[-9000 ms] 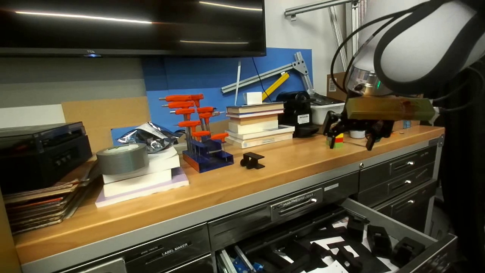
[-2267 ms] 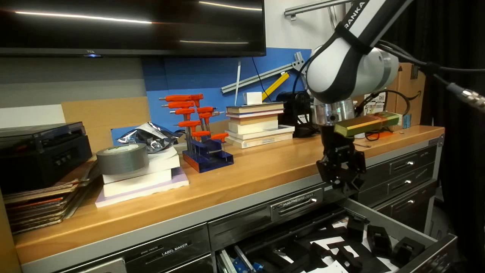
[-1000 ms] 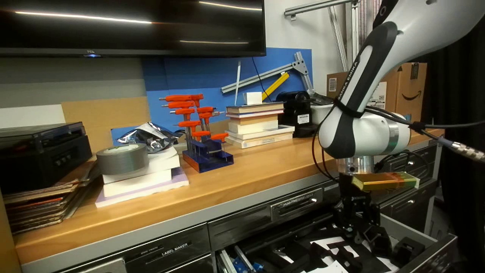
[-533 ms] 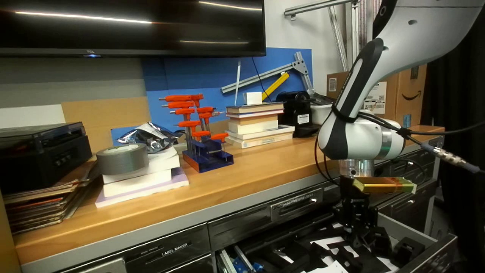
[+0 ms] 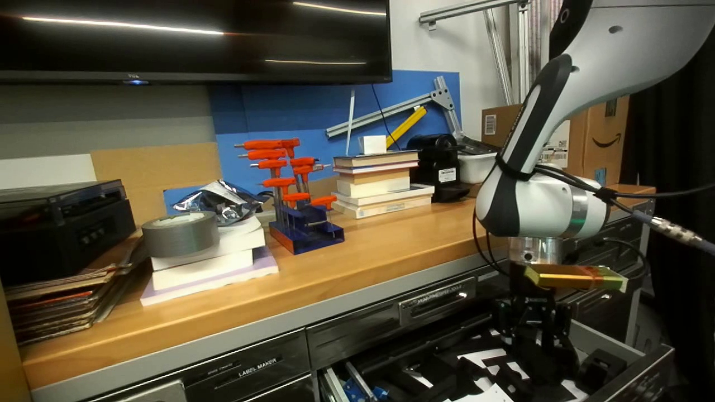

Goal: Put the black objects on the table into the open drawer and then close the drawer

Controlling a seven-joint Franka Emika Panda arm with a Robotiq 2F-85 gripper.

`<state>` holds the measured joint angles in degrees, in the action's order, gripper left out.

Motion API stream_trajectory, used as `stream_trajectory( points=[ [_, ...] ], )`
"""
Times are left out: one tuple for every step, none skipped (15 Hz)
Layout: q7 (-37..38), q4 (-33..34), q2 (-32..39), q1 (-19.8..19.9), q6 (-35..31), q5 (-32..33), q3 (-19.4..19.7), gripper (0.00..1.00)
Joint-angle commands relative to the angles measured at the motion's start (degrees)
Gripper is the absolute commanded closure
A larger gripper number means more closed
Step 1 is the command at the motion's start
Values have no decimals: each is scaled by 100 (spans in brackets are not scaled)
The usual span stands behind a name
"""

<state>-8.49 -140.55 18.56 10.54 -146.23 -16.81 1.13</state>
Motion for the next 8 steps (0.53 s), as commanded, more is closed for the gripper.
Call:
stream_trajectory(
  points=[
    [371,-917,-854,-13,-481,-485,2,0],
    [495,-1167,-1083,-49,-658,-618,11,0],
    [663,-1369,-1273,-85,-783,-723,32,0],
    [817,-1576,-1464,-99,-892,-889,34,0],
    [972,-1754,-1620,-129,-1029,-1022,40,0],
    [1185,-1912,-1771,-165,-1108,-1108,68,0],
    [1416,-2056,-1892,-204,-1219,-1175,89,0],
    [1758,-2179,-1969,-248,-1302,-1128,126,0]
  ],
)
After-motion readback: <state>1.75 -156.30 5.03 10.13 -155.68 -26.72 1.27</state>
